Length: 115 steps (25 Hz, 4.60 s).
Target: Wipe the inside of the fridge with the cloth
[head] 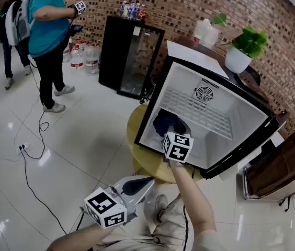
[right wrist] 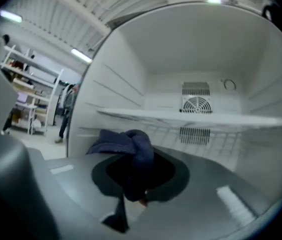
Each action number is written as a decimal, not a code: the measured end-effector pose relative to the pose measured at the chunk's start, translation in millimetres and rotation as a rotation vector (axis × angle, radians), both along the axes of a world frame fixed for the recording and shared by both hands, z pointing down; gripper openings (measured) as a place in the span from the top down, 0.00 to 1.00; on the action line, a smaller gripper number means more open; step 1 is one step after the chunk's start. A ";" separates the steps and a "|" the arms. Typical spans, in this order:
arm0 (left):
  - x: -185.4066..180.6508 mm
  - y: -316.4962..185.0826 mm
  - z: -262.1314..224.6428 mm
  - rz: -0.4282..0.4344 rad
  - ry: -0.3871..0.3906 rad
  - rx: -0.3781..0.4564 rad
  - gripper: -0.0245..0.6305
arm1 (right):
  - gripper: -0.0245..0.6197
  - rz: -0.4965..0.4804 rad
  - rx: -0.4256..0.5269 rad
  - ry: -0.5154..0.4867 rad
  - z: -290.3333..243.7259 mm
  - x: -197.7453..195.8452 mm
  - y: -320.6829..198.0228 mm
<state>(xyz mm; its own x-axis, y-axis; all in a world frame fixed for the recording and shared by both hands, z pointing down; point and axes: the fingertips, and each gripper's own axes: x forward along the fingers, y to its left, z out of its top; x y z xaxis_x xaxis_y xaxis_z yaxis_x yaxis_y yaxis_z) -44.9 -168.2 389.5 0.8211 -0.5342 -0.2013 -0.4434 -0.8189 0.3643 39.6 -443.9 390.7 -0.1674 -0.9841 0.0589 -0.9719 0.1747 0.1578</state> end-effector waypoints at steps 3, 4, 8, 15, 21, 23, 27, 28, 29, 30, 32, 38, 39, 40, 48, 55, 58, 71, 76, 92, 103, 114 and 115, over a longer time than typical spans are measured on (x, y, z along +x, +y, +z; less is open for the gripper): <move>-2.3 -1.2 -0.6 -0.007 0.006 -0.001 0.96 | 0.90 0.053 0.000 -0.191 11.2 3.6 -17.8; -3.0 -1.7 -0.9 -0.009 0.008 -0.001 0.96 | 0.90 0.063 0.007 -0.245 13.6 4.6 -23.8; -4.7 -3.5 0.2 -0.012 0.010 -0.004 0.96 | 0.90 0.090 0.057 -0.408 16.8 10.3 -46.1; -9.9 -9.1 5.4 -0.022 0.016 -0.021 0.96 | 0.90 0.120 0.198 -0.448 0.6 11.8 -72.9; -15.9 -11.6 6.9 -0.035 0.015 -0.027 0.96 | 0.90 0.105 0.255 -0.351 -8.8 9.1 -96.6; -17.2 -12.3 8.4 -0.037 0.015 -0.031 0.96 | 0.90 0.027 0.273 -0.341 -11.5 -1.4 -99.4; -17.8 -12.3 10.3 -0.036 0.014 -0.035 0.96 | 0.90 -0.104 0.322 -0.299 -18.3 -29.2 -81.6; -17.4 -11.9 10.2 -0.034 0.014 -0.034 0.96 | 0.90 -0.119 0.330 -0.291 -18.9 -33.1 -74.3; -16.8 -11.3 10.0 -0.033 0.014 -0.033 0.96 | 0.90 -0.133 0.336 -0.279 -19.2 -36.1 -66.3; -15.9 -10.7 9.7 -0.031 0.014 -0.032 0.96 | 0.90 -0.151 0.343 -0.261 -19.6 -38.8 -57.4; -14.0 -9.5 9.4 -0.027 0.013 -0.031 0.96 | 0.91 -0.200 0.359 -0.214 -21.8 -45.3 -36.8; -8.9 -6.7 11.0 -0.017 0.004 -0.032 0.96 | 0.90 -0.402 0.369 -0.122 -25.9 -67.7 30.8; -7.7 -5.7 10.8 -0.014 0.003 -0.030 0.96 | 0.90 -0.413 0.358 -0.113 -24.2 -66.3 38.3; -7.0 -5.1 10.3 -0.014 0.002 -0.029 0.96 | 0.90 -0.398 0.340 -0.104 -22.1 -61.3 41.8; -3.1 -0.5 6.9 -0.013 -0.004 -0.018 0.96 | 0.90 0.048 0.210 0.115 -0.1 4.4 -5.3; -3.9 1.2 3.7 -0.011 -0.003 -0.007 0.96 | 0.90 0.116 0.160 0.239 21.3 -8.6 -63.8; -7.4 -0.9 4.5 -0.017 0.001 -0.009 0.96 | 0.90 0.113 0.132 0.217 25.7 -9.8 -90.9; -11.6 -5.1 11.1 -0.016 0.002 -0.028 0.96 | 0.91 -0.266 0.169 0.124 16.3 -61.5 -14.2; -6.9 -1.9 10.3 -0.017 -0.003 -0.025 0.96 | 0.90 -0.483 0.169 0.185 17.9 -79.4 54.0; -1.7 4.0 8.7 -0.004 -0.012 -0.012 0.96 | 0.90 -0.001 0.023 0.356 43.0 -0.8 -60.4; -13.1 -5.7 7.9 -0.023 0.001 -0.014 0.96 | 0.91 -0.187 -0.220 0.412 77.0 -43.4 -99.1; -3.3 -0.9 14.8 -0.009 -0.009 -0.033 0.96 | 0.90 -0.641 -0.341 0.502 101.8 -95.9 52.2; -2.6 -0.5 14.6 -0.008 -0.012 -0.031 0.96 | 0.90 -0.649 -0.313 0.473 95.2 -95.7 58.2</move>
